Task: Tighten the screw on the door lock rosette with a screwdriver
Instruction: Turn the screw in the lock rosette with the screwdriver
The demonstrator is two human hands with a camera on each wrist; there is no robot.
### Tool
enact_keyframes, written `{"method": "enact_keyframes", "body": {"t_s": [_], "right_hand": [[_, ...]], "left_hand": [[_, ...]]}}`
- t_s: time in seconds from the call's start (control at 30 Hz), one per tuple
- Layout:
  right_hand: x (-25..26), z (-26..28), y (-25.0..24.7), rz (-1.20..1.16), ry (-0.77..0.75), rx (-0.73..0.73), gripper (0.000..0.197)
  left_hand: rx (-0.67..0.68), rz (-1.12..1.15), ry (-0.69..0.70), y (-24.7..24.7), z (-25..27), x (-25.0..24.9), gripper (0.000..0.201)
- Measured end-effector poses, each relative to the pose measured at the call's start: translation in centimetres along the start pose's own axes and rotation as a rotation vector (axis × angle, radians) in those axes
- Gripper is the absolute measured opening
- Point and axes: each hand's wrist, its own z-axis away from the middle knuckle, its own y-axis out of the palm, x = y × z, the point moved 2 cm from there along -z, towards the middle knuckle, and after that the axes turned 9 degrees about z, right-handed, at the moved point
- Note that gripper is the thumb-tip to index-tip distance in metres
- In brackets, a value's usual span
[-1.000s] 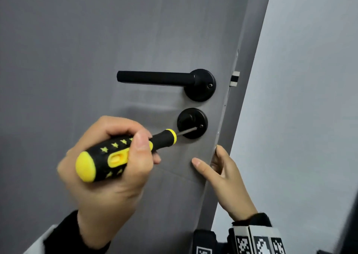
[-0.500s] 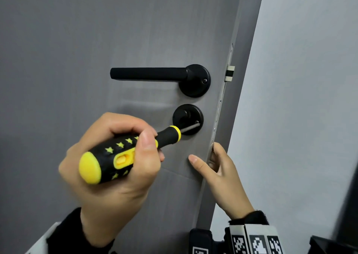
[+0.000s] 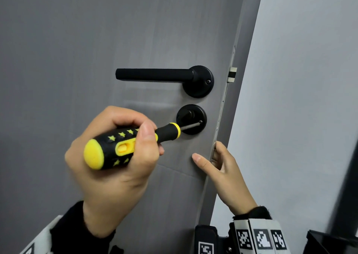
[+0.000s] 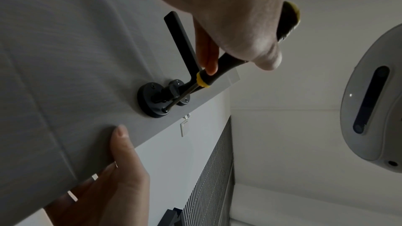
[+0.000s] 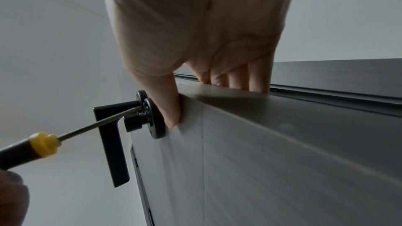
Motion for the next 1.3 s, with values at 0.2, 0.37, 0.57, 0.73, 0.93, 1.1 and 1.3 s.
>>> {"method": "enact_keyframes", "body": {"t_s": [0.2,0.37,0.57,0.73,0.93,1.1,1.3], "right_hand": [[-0.5,-0.5,-0.2,0.030,0.012,-0.006,0.016],[-0.9,-0.7,-0.3,0.026,0.013,-0.004,0.022],[-1.0,-0.9,-0.4,0.037,-0.001,-0.005,0.021],[-1.1,-1.0,-0.4,0.023,-0.004,-0.003,0.020],[-1.1,-1.1,-0.5,0.030,0.013,-0.006,0.019],[-1.0,-1.3,-0.5,0.052,0.028,-0.004,0.016],[-1.2,-1.5,-0.6,0.062,0.040,-0.014,0.021]], "left_hand": [[-0.026,0.069,0.016,0.4,-0.1,0.9,0.039],[-0.042,0.082,0.018,0.6,-0.1,1.1,0.037],[-0.076,0.047,-0.030,0.7,-0.5,1.7,0.040],[-0.035,-0.023,-0.067,0.7,-0.5,1.4,0.023],[-0.008,-0.008,-0.038,0.9,-0.7,0.2,0.011],[0.146,0.015,-0.008,1.3,-0.8,-1.3,0.009],[0.219,0.097,-0.097,1.6,-1.4,-1.4,0.020]]}}
